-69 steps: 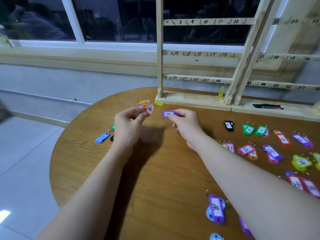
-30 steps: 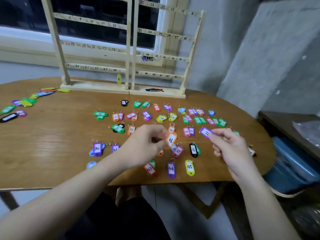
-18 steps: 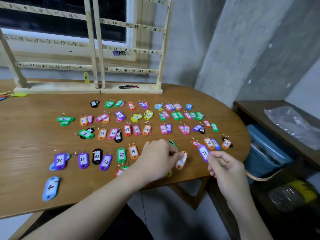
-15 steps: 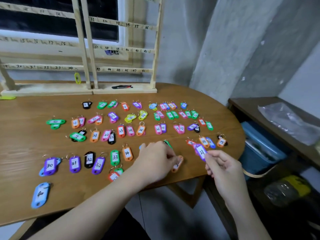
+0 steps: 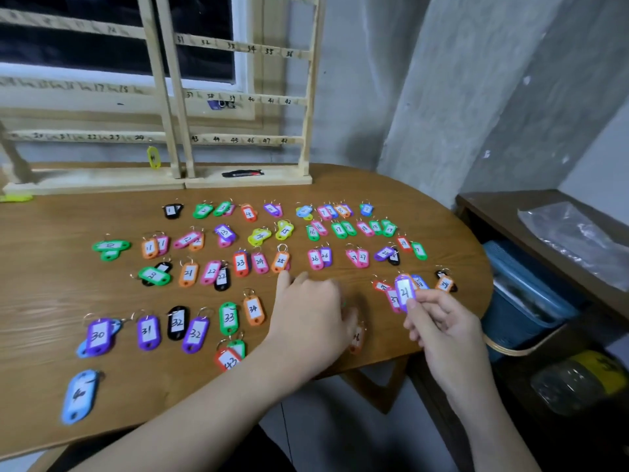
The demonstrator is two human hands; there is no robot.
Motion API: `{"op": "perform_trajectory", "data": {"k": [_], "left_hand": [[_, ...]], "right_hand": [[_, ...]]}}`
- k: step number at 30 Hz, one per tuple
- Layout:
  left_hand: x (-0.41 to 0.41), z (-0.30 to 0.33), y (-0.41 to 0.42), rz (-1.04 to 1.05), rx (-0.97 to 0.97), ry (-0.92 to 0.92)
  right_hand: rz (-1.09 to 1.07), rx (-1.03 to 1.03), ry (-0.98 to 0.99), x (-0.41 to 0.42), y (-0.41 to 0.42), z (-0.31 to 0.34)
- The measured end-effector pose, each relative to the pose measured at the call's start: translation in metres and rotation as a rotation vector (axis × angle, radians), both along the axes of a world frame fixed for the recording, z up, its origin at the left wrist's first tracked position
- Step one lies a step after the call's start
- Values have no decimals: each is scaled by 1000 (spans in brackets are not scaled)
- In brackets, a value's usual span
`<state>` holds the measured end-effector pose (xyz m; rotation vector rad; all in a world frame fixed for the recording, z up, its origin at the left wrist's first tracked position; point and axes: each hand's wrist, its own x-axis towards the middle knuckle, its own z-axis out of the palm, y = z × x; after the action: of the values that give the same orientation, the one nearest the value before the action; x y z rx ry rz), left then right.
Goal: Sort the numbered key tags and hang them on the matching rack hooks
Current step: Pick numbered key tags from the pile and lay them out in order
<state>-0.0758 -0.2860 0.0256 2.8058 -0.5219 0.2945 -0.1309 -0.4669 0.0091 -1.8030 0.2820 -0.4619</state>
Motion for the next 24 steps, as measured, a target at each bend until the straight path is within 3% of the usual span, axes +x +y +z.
{"op": "perform_trajectory", "data": {"k": [7,19,24], "left_hand": [[25,13,73,107,-27,18],[34,6,222,428,-198,-22],[30,0,256,465,-239,-10]], "right_hand": [[91,-39,38,32,28,16],[433,-347,97,98,136,40],[504,-441,106,115,174,40]]}}
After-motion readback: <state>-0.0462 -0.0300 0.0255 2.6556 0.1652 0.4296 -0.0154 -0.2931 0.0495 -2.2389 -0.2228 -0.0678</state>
